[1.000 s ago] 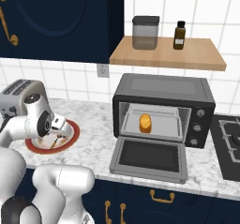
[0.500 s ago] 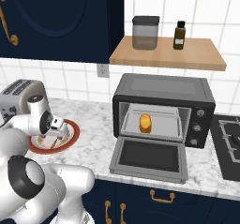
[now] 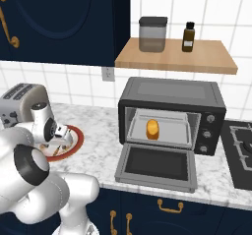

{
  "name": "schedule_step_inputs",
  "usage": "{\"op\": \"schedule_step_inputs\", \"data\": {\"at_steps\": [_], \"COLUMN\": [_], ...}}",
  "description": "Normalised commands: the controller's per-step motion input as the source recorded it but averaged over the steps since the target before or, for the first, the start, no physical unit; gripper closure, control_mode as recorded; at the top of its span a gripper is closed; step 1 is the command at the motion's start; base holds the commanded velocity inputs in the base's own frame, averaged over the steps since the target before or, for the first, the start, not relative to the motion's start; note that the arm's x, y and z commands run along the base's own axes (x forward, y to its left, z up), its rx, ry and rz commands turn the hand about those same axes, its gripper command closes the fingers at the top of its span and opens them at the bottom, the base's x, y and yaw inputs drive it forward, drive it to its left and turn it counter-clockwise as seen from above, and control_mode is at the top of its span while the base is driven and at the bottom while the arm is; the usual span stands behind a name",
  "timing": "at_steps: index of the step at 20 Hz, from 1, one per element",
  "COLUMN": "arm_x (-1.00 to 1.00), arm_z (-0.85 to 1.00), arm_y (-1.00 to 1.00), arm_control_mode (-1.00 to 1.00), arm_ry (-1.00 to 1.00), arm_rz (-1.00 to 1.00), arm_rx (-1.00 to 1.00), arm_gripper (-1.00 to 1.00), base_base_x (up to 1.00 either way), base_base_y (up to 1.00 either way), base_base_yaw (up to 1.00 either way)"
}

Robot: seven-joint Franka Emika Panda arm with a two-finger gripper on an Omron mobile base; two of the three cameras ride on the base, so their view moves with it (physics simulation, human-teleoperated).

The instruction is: Pick up the kebab skewer and baguette bread, and place them inside the toaster oven. Close the toaster oven door and start by setting the timer.

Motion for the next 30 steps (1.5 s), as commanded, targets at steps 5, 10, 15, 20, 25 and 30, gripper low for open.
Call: {"op": "schedule_step_inputs", "data": {"at_steps": [5, 10, 15, 20, 25, 30], "arm_x": [0.0, 0.0, 0.0, 0.02, 0.0, 0.0], "arm_z": [-0.14, -0.12, -0.14, -0.2, -0.09, -0.1], "arm_y": [-0.17, -0.05, 0.14, 0.07, 0.0, 0.0], "arm_control_mode": [-1.0, -1.0, -1.0, -1.0, -1.0, -1.0], "arm_ry": [0.01, 0.01, 0.02, 0.03, 0.02, 0.06], "arm_rz": [0.0, 0.0, 0.0, 0.0, 0.0, 0.0], "arm_rx": [-0.04, -0.04, 0.0, 0.0, 0.0, 0.0], "arm_gripper": [-1.0, -1.0, -1.0, -1.0, 1.0, 1.0], "base_base_x": [0.0, 0.0, 0.0, 0.0, 0.0, 0.0], "base_base_y": [0.0, 0.0, 0.0, 0.0, 0.0, 0.0], "base_base_yaw": [0.0, 0.0, 0.0, 0.0, 0.0, 0.0]}}
